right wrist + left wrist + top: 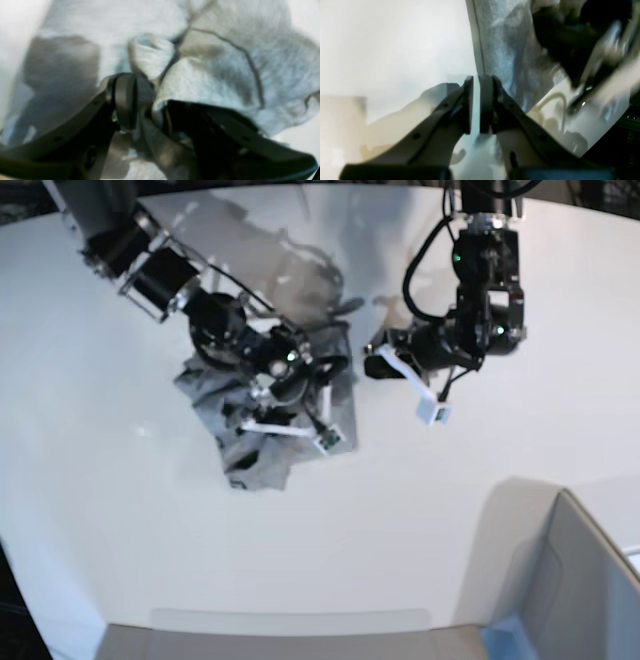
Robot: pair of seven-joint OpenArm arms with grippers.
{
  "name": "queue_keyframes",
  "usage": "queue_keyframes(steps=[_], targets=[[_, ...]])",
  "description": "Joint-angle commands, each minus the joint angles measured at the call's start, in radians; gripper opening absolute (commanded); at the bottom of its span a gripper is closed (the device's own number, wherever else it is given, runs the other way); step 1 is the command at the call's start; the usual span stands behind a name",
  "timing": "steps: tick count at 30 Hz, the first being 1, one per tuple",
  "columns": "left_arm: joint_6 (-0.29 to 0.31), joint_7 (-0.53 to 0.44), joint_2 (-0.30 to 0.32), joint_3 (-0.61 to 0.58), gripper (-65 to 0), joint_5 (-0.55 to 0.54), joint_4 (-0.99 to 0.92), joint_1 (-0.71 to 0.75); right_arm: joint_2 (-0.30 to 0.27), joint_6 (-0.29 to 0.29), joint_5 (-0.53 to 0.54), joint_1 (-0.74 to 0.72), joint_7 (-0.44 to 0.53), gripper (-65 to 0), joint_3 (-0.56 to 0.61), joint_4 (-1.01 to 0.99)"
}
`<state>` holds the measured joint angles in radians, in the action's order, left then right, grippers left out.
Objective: Layout the t-shirt on the table in an organized manner, then fold the t-shirt properly
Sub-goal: 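Lift the shirt end with the right gripper and fold it toward the left gripper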
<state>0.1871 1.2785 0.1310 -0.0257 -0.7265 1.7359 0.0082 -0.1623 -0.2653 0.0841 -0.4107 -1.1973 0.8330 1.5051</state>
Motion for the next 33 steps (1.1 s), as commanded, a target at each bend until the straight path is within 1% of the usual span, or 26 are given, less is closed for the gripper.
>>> queue_keyframes(steps=[1, 3, 5, 6, 8, 11, 14, 18, 20, 21, 22, 24, 28, 31, 32, 33], targets=[[0.004, -0.015, 0.002, 0.004, -60.5, -0.018, 0.014, -0.015, 0.010, 0.004, 0.007, -0.023, 0.010, -41.4, 0.035, 0.030], [0.004, -0.017, 0.002, 0.004, -60.5, -0.018, 0.014, -0.014, 0.023, 0.005, 0.007, -0.026, 0.010, -42.5, 0.091, 0.056], [0.002, -0.017, 0.002, 0.004, -60.5, -0.018, 0.014, -0.014, 0.042, 0.016, 0.007, -0.026, 0.010, -43.3, 0.111, 0.084], [0.002, -0.017, 0.002, 0.004, -60.5, -0.018, 0.014, -0.014, 0.048, 0.033, 0.007, -0.024, 0.010, -43.6, 0.113, 0.098], [0.002, -0.017, 0.002, 0.004, -60.5, -0.018, 0.014, -0.014, 0.059, 0.091, 0.001, -0.020, 0.010, -44.0, 0.116, 0.137], [0.002, -0.017, 0.002, 0.000, -60.5, -0.018, 0.014, -0.014, 0.059, 0.136, 0.000, -0.021, 0.010, -43.9, 0.116, 0.170], [0.002, -0.017, 0.002, 0.004, -60.5, -0.018, 0.014, -0.014, 0.056, 0.143, 0.000, -0.023, 0.010, -43.9, 0.119, 0.177], [0.002, -0.012, 0.002, 0.004, -60.5, -0.018, 0.014, -0.012, 0.050, 0.148, 0.000, -0.015, 0.009, -43.9, 0.127, 0.243], [0.002, -0.012, 0.002, 0.004, -60.5, -0.018, 0.014, -0.003, 0.050, 0.186, 0.001, -0.017, 0.009, -43.9, 0.159, 0.271], [0.002, -0.012, 0.002, 0.004, -60.5, -0.018, 0.014, 0.005, 0.050, 0.222, 0.004, -0.018, 0.010, -43.9, 0.176, 0.276], [0.002, -0.012, 0.002, 0.004, -60.5, -0.018, 0.014, 0.006, 0.050, 0.269, 0.003, -0.018, 0.012, -43.9, 0.196, 0.277], [0.002, -0.012, 0.002, 0.004, -60.5, -0.017, 0.014, 0.009, 0.051, 0.323, 0.001, -0.018, 0.017, -43.9, 0.220, 0.280], [0.002, -0.012, 0.003, 0.004, -60.5, -0.017, 0.014, 0.009, 0.057, 0.327, 0.000, -0.018, 0.027, -43.9, 0.230, 0.320], [0.002, -0.012, 0.003, 0.004, -60.5, -0.015, 0.014, 0.009, 0.054, 0.327, 0.006, -0.018, 0.104, -44.2, 0.228, 0.358], [0.002, -0.012, 0.003, 0.004, -60.5, -0.015, 0.014, 0.009, 0.053, 0.327, 0.007, -0.018, 0.109, -45.4, 0.228, 0.361], [0.002, -0.012, 0.003, 0.004, -60.5, -0.015, 0.014, 0.009, 0.056, 0.327, 0.007, -0.018, 0.109, -48.2, 0.228, 0.363]])
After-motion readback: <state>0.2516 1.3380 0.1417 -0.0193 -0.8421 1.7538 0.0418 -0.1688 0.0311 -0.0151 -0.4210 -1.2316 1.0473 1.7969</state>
